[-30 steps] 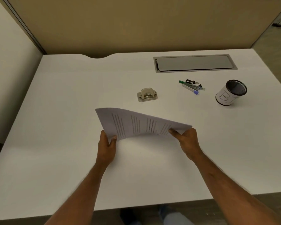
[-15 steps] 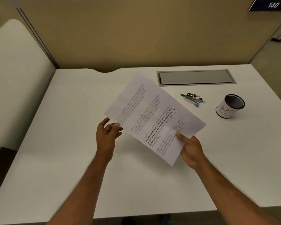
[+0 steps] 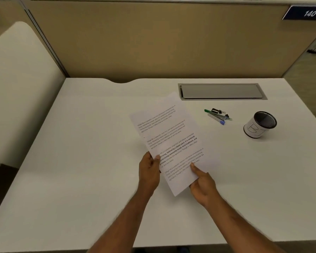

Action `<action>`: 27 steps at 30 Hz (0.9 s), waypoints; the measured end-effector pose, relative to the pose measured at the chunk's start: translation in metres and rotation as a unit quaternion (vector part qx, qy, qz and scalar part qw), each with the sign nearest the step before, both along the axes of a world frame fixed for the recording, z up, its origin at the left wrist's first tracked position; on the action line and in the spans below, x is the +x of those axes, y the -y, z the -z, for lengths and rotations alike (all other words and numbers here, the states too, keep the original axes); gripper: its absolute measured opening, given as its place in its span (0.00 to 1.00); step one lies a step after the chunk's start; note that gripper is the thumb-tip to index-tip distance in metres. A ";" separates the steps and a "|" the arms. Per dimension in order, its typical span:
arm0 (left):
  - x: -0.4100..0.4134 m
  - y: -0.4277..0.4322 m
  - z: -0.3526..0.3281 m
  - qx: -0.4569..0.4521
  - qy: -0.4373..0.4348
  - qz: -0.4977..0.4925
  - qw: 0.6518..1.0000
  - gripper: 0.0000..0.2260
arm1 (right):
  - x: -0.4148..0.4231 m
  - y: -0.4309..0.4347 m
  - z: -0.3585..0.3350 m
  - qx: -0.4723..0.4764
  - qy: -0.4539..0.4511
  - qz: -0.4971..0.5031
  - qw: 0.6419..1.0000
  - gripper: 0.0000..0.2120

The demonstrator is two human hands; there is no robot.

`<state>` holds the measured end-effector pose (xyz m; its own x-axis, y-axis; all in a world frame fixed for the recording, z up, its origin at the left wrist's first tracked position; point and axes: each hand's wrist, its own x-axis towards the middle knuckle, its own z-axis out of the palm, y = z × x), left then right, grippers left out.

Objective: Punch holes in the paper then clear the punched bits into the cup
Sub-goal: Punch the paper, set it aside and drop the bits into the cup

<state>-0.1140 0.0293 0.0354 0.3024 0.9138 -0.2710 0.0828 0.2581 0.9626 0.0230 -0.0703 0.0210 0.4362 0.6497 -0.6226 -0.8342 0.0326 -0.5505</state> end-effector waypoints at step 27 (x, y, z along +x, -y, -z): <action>-0.076 -0.077 0.002 -0.040 -0.100 0.096 0.990 0.09 | 0.010 -0.056 -0.012 -0.113 0.336 -0.206 0.912 0.07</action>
<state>-0.1905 0.1064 0.0335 0.4018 0.8176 -0.4124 0.3242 0.2942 0.8991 0.0332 -0.0148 0.0326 0.5168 0.7324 -0.4434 -0.2225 -0.3852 -0.8956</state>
